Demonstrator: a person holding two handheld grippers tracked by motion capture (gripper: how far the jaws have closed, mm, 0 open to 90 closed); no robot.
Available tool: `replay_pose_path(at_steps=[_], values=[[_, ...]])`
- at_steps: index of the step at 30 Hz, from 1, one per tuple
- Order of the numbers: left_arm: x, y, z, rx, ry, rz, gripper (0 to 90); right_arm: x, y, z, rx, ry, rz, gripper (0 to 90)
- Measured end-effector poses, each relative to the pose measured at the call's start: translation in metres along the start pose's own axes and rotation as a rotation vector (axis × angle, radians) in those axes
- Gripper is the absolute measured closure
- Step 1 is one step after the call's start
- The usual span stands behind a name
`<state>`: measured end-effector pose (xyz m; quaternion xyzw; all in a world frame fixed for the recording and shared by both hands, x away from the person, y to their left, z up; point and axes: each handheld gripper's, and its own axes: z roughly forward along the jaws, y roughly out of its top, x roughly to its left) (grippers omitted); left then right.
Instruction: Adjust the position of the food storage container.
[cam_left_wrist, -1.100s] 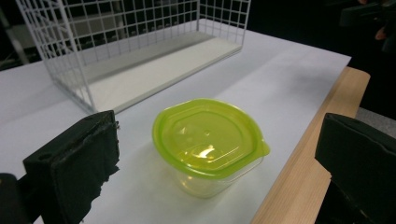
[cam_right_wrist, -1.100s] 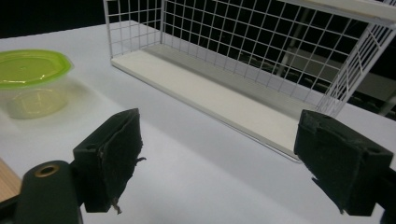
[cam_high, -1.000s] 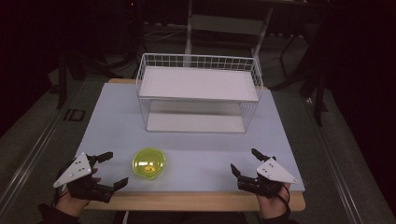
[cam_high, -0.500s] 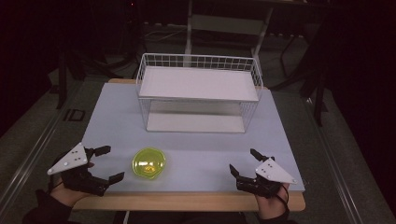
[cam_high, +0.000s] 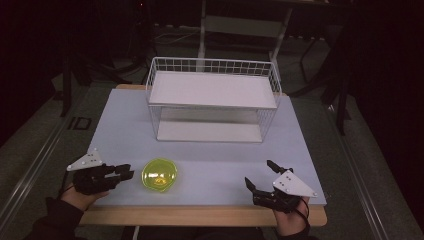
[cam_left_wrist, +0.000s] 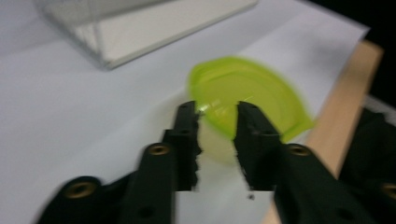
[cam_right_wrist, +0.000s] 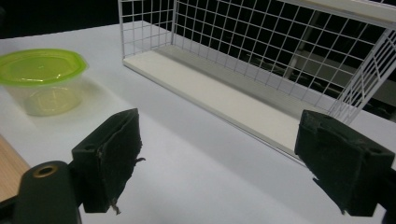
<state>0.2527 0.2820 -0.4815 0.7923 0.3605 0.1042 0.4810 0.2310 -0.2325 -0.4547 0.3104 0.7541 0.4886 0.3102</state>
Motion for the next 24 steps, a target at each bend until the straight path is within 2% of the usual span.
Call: replay_pose_path(at_steps=[1, 2, 3, 4, 5, 7, 8, 10, 14, 16, 20, 24], values=[[0.003, -0.001, 0.002, 0.023, 0.020, -0.014, 77.3, 0.000, 0.000, 0.000, 0.000, 0.000, 0.000, 14.2], [0.009, -0.003, 0.007, 0.050, 0.036, -0.052, 82.4, 0.001, 0.000, 0.000, -0.003, 0.003, -0.004, 14.2], [0.009, -0.003, 0.007, 0.050, 0.036, -0.052, 87.3, 0.001, 0.000, 0.000, -0.003, 0.003, -0.004, 14.2], [0.011, -0.004, 0.009, 0.075, 0.065, -0.052, 87.3, 0.001, 0.001, 0.000, -0.004, 0.004, -0.005, 14.2], [0.013, -0.004, 0.011, 0.107, 0.077, -0.058, 89.9, 0.001, 0.001, -0.001, -0.006, 0.006, -0.009, 14.2], [0.015, -0.006, 0.014, 0.123, 0.080, -0.065, 90.0, 0.001, 0.001, -0.001, -0.007, 0.008, -0.008, 14.3], [0.016, -0.007, 0.018, 0.152, 0.074, -0.076, 90.0, 0.001, 0.001, -0.001, -0.009, 0.008, -0.004, 14.3], [0.017, -0.008, 0.023, 0.171, 0.057, -0.084, 90.0, 0.000, 0.001, -0.001, -0.010, 0.010, -0.002, 14.3], [0.016, -0.008, 0.028, 0.191, 0.047, -0.086, 90.0, 0.000, 0.001, -0.002, -0.008, 0.011, 0.001, 14.3], [0.013, -0.007, 0.040, 0.225, 0.026, -0.086, 90.0, 0.000, 0.001, -0.002, -0.009, 0.015, -0.002, 14.3], [0.010, -0.006, 0.052, 0.245, -0.004, -0.088, 90.0, 0.000, 0.001, -0.003, -0.011, 0.018, -0.001, 14.3], [0.009, -0.005, 0.059, 0.246, -0.013, -0.099, 90.0, 0.000, 0.001, -0.003, -0.011, 0.020, 0.000, 14.3]])
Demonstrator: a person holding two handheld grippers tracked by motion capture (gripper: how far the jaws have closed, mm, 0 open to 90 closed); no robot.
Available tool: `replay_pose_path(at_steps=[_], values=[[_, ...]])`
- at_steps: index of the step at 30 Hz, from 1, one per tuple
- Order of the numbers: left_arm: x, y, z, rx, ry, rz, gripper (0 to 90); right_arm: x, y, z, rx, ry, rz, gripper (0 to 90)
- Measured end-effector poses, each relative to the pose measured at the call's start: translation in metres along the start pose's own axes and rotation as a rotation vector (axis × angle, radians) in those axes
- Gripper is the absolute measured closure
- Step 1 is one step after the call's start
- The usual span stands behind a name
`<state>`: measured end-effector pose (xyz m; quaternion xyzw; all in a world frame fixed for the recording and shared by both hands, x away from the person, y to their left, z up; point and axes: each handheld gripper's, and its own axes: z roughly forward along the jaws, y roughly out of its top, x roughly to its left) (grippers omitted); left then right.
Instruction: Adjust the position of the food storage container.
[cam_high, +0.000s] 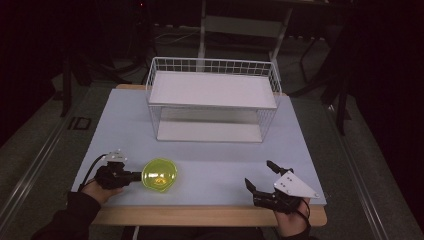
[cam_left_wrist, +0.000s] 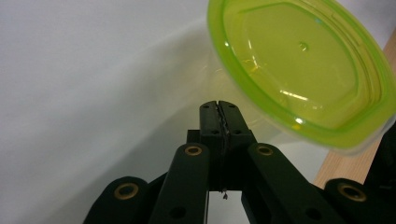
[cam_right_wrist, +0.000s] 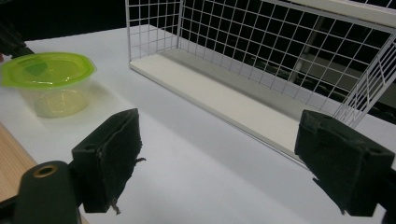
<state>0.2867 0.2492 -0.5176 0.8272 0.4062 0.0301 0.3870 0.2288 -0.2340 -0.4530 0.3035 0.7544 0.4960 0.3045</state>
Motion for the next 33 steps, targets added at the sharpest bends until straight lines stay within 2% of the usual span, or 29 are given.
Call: replay_pose_path(at_steps=[5, 11, 14, 15, 20, 27, 31, 33], values=[[-0.002, 0.003, 0.005, -0.001, -0.014, -0.011, 90.0, -0.001, 0.000, -0.002, -0.004, 0.002, 0.008, 14.3], [-0.007, 0.008, 0.016, 0.017, -0.019, -0.002, 90.0, 0.000, 0.000, -0.001, -0.004, 0.002, 0.001, 14.3], [-0.012, 0.014, 0.023, 0.021, -0.030, 0.008, 90.0, -0.001, 0.000, -0.002, -0.004, 0.002, 0.003, 14.3], [-0.015, 0.019, 0.028, 0.018, -0.045, 0.008, 90.0, -0.001, 0.000, -0.002, -0.005, 0.003, 0.003, 14.3], [-0.020, 0.026, 0.037, 0.022, -0.055, 0.024, 90.0, -0.001, 0.000, -0.002, -0.006, 0.004, 0.003, 14.3], [-0.032, 0.051, 0.065, 0.019, -0.083, 0.055, 90.0, -0.001, 0.000, -0.002, -0.003, 0.006, 0.003, 14.3], [-0.033, 0.055, 0.069, 0.016, -0.073, 0.067, 90.0, -0.002, -0.001, -0.002, -0.003, 0.007, 0.004, 14.3], [-0.028, 0.054, 0.065, 0.009, -0.042, 0.050, 90.0, -0.002, -0.001, -0.002, 0.000, 0.008, 0.006, 14.3]])
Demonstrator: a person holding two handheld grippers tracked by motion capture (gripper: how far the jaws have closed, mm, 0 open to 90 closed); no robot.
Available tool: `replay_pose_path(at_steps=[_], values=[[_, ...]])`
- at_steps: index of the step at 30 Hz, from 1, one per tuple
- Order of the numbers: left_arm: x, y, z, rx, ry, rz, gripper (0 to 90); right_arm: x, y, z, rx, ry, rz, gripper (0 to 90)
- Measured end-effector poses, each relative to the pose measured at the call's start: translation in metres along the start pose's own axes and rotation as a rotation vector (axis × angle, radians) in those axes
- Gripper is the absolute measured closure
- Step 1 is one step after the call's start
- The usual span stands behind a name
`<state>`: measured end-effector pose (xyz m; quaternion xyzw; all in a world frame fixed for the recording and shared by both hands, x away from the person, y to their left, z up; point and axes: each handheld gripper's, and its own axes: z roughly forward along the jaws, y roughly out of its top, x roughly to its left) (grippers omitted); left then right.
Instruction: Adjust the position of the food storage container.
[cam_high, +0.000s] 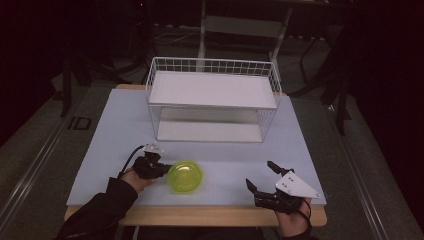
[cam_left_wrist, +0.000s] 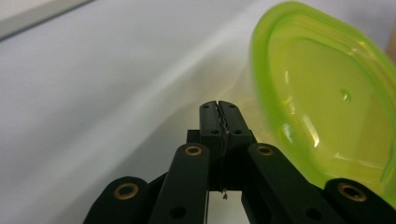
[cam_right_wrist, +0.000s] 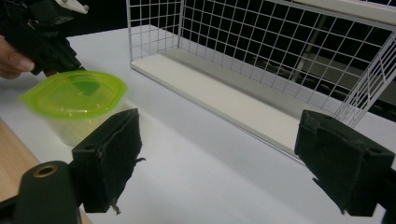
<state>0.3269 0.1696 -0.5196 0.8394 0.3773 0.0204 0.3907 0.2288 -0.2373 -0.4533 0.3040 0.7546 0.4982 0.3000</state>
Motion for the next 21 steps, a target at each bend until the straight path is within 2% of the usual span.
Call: replay_pose_path(at_steps=[4, 7, 12, 13, 18, 21], values=[[0.003, -0.004, -0.008, -0.008, 0.029, -0.017, 90.0, 0.000, 0.000, 0.000, 0.001, 0.001, 0.000, 14.3], [0.001, -0.010, -0.017, -0.014, 0.034, -0.037, 90.0, 0.001, 0.000, 0.000, 0.001, 0.002, -0.002, 14.3], [-0.011, -0.026, -0.030, 0.009, 0.020, -0.064, 90.0, 0.001, 0.001, 0.000, -0.002, 0.001, -0.004, 14.3], [-0.016, -0.031, -0.032, 0.011, 0.003, -0.076, 90.0, 0.002, 0.001, 0.000, 0.001, 0.001, -0.003, 14.3], [-0.022, -0.033, -0.028, 0.018, -0.009, -0.074, 90.0, 0.003, 0.002, 0.000, -0.001, 0.003, -0.011, 14.3], [-0.024, -0.031, -0.021, 0.022, -0.022, -0.090, 90.0, 0.004, 0.002, -0.001, 0.000, 0.002, -0.012, 14.3]])
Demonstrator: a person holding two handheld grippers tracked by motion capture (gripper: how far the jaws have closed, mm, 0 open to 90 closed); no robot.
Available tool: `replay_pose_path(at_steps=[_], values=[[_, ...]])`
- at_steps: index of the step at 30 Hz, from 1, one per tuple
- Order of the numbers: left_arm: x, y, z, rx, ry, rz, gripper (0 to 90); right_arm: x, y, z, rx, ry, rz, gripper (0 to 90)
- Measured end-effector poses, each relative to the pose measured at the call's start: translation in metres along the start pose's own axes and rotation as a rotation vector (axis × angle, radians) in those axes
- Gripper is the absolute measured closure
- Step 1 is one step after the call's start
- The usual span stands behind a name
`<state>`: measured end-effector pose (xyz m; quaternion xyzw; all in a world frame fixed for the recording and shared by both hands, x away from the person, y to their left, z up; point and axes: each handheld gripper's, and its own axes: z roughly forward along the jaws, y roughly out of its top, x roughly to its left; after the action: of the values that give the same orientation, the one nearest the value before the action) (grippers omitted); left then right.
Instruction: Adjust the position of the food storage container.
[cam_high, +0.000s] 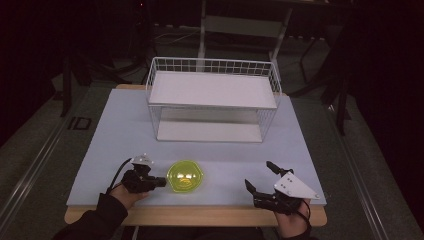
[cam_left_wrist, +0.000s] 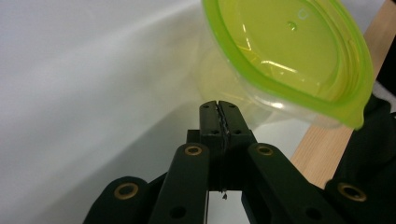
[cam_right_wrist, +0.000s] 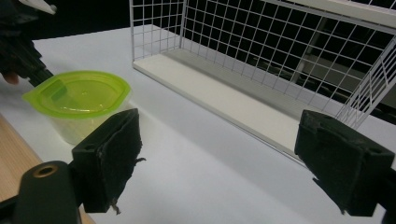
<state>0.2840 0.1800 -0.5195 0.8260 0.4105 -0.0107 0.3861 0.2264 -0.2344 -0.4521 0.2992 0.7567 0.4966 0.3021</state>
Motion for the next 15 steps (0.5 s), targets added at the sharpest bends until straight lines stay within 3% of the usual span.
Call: replay_pose_path(at_steps=[9, 15], values=[[-0.009, 0.013, 0.021, 0.010, -0.012, 0.017, 90.0, -0.001, 0.000, -0.002, -0.005, 0.004, 0.001, 14.3], [-0.007, 0.027, 0.035, 0.008, -0.012, 0.001, 90.0, -0.002, 0.000, -0.002, -0.004, 0.003, 0.003, 14.3]])
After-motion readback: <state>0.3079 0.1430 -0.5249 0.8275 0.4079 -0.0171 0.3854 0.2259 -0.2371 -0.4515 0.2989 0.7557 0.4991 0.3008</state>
